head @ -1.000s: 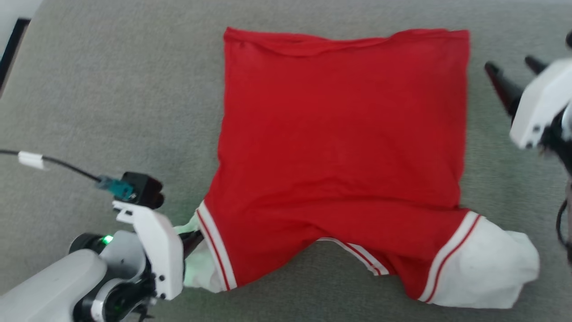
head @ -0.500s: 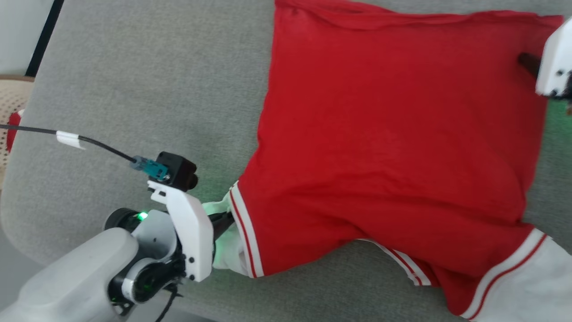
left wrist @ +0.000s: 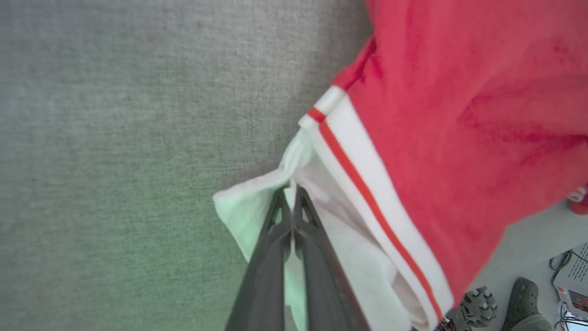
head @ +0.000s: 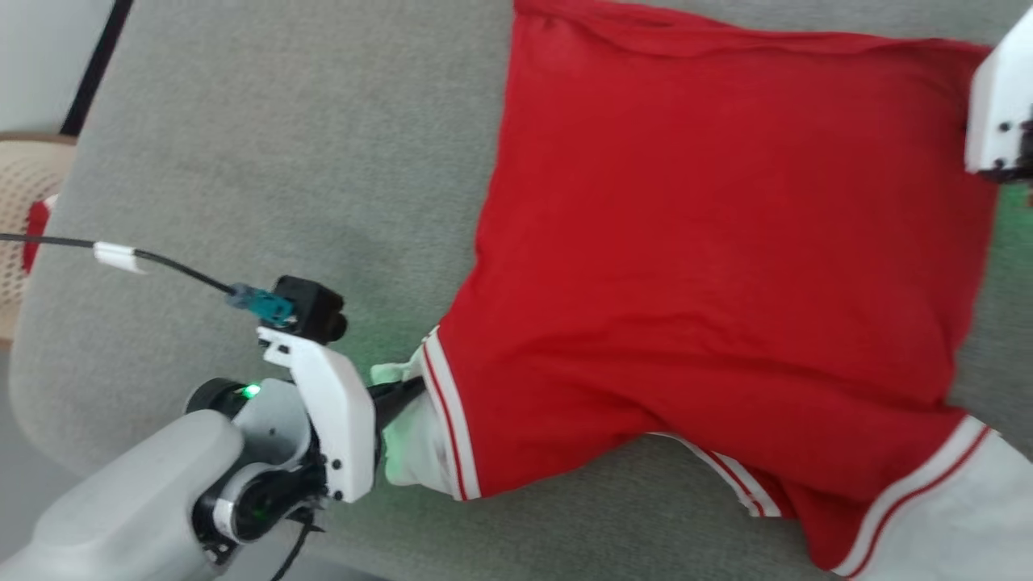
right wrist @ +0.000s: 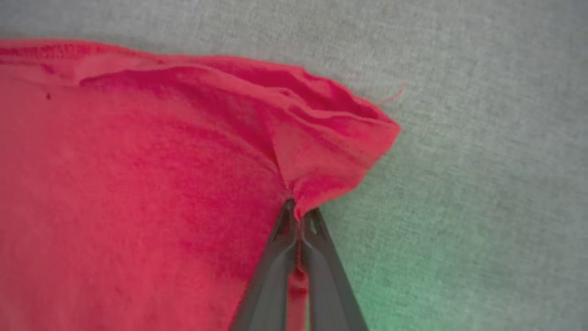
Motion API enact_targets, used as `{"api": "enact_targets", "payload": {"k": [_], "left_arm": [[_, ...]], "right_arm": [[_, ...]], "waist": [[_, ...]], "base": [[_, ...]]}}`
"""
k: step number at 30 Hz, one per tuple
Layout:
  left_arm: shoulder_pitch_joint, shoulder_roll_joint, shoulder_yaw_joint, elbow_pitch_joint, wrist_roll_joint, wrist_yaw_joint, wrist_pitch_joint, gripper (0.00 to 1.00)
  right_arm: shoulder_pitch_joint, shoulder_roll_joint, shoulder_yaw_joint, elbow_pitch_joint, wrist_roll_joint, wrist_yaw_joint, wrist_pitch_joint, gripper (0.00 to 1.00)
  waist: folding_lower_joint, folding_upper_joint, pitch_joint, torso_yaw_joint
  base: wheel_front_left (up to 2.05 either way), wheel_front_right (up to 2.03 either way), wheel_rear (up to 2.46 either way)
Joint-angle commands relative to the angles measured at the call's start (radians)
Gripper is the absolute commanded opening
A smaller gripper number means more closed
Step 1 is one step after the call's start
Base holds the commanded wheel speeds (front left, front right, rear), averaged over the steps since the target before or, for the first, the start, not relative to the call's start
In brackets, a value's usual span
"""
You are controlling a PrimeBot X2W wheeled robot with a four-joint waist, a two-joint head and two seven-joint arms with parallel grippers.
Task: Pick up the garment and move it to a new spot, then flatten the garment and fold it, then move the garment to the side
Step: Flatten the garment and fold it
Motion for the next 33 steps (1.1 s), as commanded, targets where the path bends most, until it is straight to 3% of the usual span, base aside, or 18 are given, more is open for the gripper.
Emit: {"api": "enact_targets", "payload": {"k": [1,7,14,22,26,32,33], "left_arm": [[0.014,0.007,0.007,0.007,-0.015,0.001,-0.007,0.0],[0.046,0.058,0.028,0.007,-0.025,0.019,-0.025,0.0],[0.1,0.119,0.046,-0.025,-0.052,0.054,-0.042,0.0],[0.128,0.16,0.056,-0.072,-0.065,0.088,-0.041,0.0],[0.117,0.164,0.057,-0.086,-0.059,0.095,-0.032,0.0],[0.102,0.155,0.054,-0.092,-0.052,0.093,-0.028,0.0],[0.101,0.153,0.054,-0.09,-0.051,0.091,-0.028,0.0]], "right_arm": [[0.093,0.01,0.03,0.025,0.023,0.0,0.035,0.0],[0.145,-0.014,0.152,-0.159,0.174,0.0,0.059,0.0],[0.317,-0.084,0.241,-0.476,0.325,0.0,0.138,0.0],[0.608,-0.114,0.156,-0.831,0.397,0.0,0.272,0.0],[0.768,-0.075,0.077,-0.983,0.379,0.0,0.328,0.0],[0.909,-0.002,0.016,-1.045,0.339,0.0,0.309,0.0],[0.921,0.007,0.007,-1.03,0.322,0.0,0.287,0.07]], "waist": [[0.0,0.0,-0.021,-0.027],[0.0,0.0,-0.064,-0.105],[0.0,0.0,-0.116,-0.19],[0.0,0.0,-0.145,-0.246],[0.0,0.0,-0.145,-0.252],[0.0,0.0,-0.134,-0.244],[0.0,0.0,-0.131,-0.243]], "base": [[0.0,0.0,0.0],[0.0,0.0,0.0],[0.0,0.0,0.0],[0.0,0.0,0.0],[0.0,0.0,0.0],[0.0,0.0,0.0],[0.0,0.0,0.0]]}}
